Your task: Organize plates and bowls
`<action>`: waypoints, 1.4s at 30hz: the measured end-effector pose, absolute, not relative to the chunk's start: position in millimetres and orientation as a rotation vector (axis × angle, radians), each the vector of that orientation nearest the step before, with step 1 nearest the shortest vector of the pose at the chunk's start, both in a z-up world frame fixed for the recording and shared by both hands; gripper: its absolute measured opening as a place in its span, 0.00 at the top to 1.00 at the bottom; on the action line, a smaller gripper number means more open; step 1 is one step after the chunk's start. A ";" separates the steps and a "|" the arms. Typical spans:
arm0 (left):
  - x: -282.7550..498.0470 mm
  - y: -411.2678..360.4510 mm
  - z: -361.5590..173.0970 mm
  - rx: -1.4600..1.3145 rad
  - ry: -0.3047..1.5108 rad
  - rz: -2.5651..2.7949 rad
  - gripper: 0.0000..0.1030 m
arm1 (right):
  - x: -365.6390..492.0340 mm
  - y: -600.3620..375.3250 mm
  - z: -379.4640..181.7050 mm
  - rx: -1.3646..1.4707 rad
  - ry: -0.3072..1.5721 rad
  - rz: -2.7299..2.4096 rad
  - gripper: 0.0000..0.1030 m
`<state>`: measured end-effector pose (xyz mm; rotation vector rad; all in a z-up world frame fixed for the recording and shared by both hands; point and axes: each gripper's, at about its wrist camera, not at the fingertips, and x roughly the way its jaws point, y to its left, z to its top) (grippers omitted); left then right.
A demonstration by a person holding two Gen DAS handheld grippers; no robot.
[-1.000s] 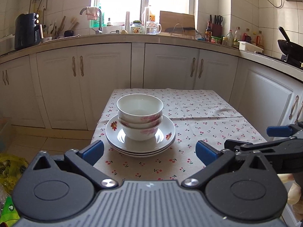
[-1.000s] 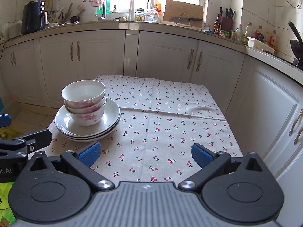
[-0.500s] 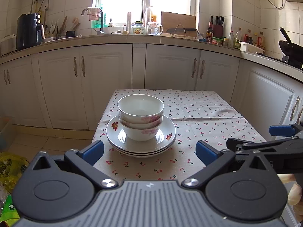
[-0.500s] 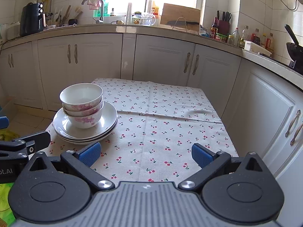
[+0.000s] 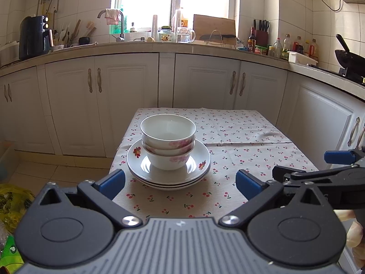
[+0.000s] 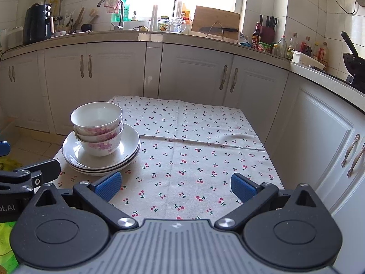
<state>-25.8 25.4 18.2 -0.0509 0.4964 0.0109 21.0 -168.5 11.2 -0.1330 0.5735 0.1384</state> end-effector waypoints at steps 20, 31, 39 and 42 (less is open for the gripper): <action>-26.2 24.2 17.8 -0.058 0.497 0.008 0.01 | 19.7 -168.9 12.1 -0.136 0.564 0.129 0.00; -26.1 24.3 17.6 -0.060 0.498 0.008 0.01 | 19.0 -169.2 12.6 -0.139 0.561 0.123 0.00; -26.3 23.6 17.6 -0.060 0.499 0.008 0.01 | 18.6 -168.3 13.0 -0.145 0.559 0.115 0.00; -25.7 22.9 17.2 -0.063 0.501 0.007 0.01 | 18.5 -168.4 13.0 -0.145 0.558 0.114 0.00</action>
